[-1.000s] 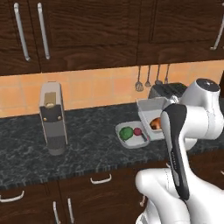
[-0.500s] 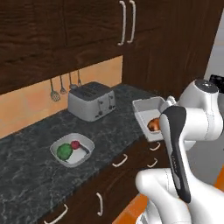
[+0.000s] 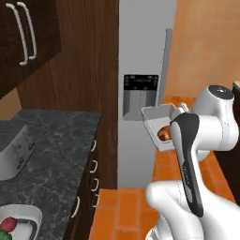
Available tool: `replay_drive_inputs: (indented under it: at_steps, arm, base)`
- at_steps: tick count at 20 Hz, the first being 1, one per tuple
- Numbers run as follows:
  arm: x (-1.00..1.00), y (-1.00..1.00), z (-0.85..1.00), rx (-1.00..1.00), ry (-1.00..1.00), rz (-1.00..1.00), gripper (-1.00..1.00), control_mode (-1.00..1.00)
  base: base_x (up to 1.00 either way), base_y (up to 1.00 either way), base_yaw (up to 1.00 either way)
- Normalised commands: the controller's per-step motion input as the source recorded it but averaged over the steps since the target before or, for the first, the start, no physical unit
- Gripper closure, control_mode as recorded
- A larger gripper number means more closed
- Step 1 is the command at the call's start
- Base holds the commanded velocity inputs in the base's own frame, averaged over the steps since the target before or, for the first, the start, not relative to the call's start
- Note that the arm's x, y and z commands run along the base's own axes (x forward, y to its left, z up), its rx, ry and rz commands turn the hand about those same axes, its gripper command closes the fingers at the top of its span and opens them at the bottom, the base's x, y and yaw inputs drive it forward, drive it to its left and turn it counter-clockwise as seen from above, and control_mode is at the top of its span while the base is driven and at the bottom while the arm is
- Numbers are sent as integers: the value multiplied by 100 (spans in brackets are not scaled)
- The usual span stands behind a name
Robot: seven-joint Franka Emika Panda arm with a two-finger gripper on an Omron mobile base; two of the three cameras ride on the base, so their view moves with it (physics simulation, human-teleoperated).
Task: Take the meat container that has the chicken drumstick and place it on the second highest rack of the freezer. Then take the vegetable container that has the tomato and broccoli and place it on the highest rack of the freezer.
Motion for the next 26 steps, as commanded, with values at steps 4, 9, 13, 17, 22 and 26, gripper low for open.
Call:
replay_drive_inputs:
  at_steps: [4, 9, 13, 17, 22, 26]
  arm:
    - [0, 0, 0, 0, 0, 0, 100, 100]
    - [0, 0, 0, 0, 0, 0, 100, 100]
    - [0, 0, 0, 0, 0, 0, 100, 100]
    - [0, 0, 0, 0, 0, 0, 100, 100]
    - [0, 0, 0, 0, 0, 0, 100, 100]
    - [0, 0, 0, 0, 0, 0, 100, 100]
  base:
    - [0, -25, -82]
    - [7, -96, -26]
    - [49, -61, -5]
    - [97, -7, 0]
    - [100, -13, 0]
    - [100, -34, 0]
